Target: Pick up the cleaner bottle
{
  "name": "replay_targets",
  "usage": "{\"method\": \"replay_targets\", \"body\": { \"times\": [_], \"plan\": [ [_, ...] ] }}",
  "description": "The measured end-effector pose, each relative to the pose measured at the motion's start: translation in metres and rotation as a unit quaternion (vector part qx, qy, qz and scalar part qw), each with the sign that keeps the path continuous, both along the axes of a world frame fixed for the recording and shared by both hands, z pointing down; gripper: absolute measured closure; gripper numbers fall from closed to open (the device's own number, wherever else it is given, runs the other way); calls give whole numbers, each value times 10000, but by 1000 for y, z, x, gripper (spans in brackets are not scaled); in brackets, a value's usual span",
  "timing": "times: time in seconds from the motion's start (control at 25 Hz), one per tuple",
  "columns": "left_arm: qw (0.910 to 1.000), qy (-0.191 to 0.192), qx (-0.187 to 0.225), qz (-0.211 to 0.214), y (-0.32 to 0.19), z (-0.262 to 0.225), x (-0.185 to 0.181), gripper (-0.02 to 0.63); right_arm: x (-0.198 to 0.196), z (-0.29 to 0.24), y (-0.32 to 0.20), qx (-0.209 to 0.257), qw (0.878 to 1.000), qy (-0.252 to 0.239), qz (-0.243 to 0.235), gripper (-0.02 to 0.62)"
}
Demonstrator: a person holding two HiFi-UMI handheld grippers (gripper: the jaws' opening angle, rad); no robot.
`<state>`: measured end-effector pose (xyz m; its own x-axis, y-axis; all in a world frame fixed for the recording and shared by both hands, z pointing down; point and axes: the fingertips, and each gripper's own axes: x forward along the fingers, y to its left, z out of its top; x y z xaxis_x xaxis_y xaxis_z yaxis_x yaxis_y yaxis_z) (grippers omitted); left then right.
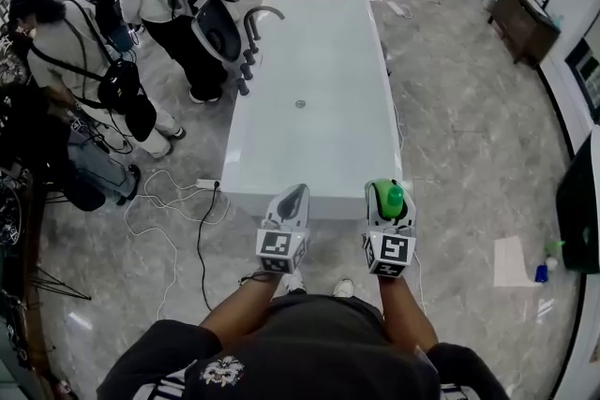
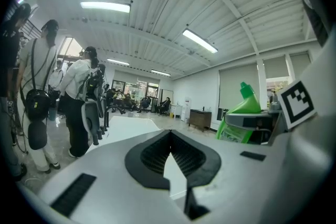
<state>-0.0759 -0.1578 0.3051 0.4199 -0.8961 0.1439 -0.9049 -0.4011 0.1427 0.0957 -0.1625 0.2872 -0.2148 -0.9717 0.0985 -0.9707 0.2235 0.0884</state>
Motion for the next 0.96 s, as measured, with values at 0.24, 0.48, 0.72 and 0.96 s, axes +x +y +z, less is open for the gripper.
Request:
{"method": "replay_targets", "body": {
  "times": [0.24, 0.48, 0.72, 0.96],
  "plan": [
    [10000, -11, 37, -28, 3, -3, 8, 600, 12, 0, 2, 23, 10000, 4, 75, 399],
    [10000, -32, 48, -30, 8, -5, 17, 600, 21, -2, 5, 35, 9998, -142, 103, 399],
    [10000, -38, 39, -25, 12, -3, 23, 600, 23, 0, 8, 66, 9999, -131, 72, 399],
    [10000, -32, 62, -39, 21, -4, 25, 600, 20, -2, 17, 107, 9999, -88, -1, 399]
  ]
}}
